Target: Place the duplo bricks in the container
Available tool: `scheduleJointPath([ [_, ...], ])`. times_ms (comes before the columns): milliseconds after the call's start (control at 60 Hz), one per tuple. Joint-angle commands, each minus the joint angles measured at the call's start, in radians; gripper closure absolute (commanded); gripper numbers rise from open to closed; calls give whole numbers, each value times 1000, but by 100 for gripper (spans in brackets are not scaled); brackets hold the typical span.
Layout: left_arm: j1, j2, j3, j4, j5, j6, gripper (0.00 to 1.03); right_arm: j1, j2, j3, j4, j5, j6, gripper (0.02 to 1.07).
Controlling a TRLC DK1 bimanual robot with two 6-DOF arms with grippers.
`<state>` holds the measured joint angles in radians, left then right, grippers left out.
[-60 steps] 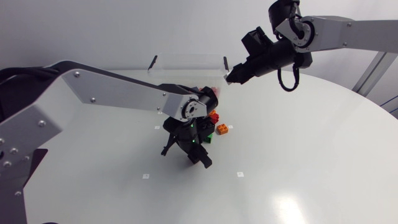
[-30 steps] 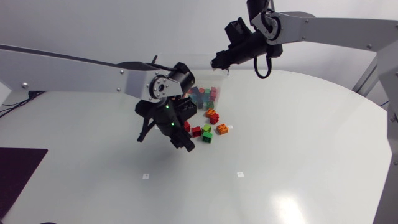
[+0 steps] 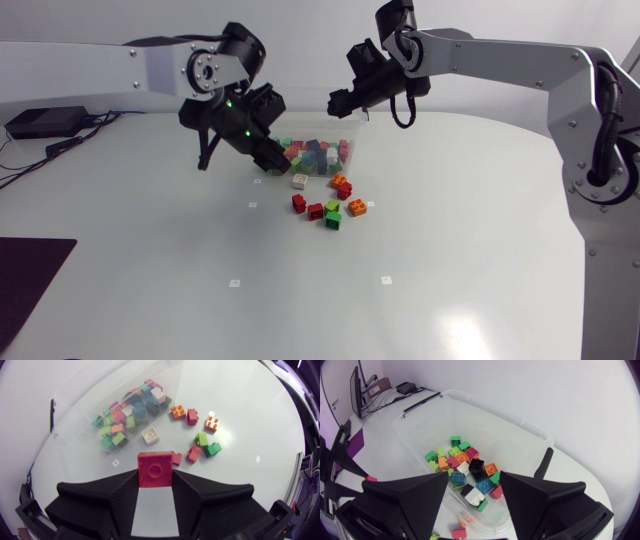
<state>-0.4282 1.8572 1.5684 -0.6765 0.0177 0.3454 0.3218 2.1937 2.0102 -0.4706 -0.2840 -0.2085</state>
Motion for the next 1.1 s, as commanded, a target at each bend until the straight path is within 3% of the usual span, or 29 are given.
scheduleJointPath([
  [0, 25, -1, 73, 26, 25, 23, 83, -4, -37, -13, -8, 5, 23, 18],
  [500, 106, 180, 326, 183, 65, 4, 83, -50, -381, -484, 73, 2, 31, 18],
  [667, 121, 261, 433, 189, 74, -9, 83, -49, -468, -665, 118, 3, 23, 18],
  [867, 120, 321, 499, 181, 79, -20, 81, -49, -460, -762, 138, 6, 6, 18],
  [900, 118, 326, 507, 175, 79, -20, 72, -47, -454, -772, 141, 8, 1, 18],
  [950, 115, 338, 516, 173, 79, -20, 45, -43, -446, -786, 150, 19, 0, 18],
  [983, 115, 349, 527, 166, 77, -20, 20, -40, -436, -791, 151, 23, -3, 18],
  [1000, 114, 352, 530, 163, 77, -19, 13, -40, -433, -794, 153, 25, -3, 18],
  [1033, 114, 353, 535, 161, 77, -19, 7, -40, -423, -797, 156, 26, -3, 18],
  [1083, 112, 355, 539, 155, 77, -19, 6, -36, -400, -798, 161, 37, -5, 18],
])
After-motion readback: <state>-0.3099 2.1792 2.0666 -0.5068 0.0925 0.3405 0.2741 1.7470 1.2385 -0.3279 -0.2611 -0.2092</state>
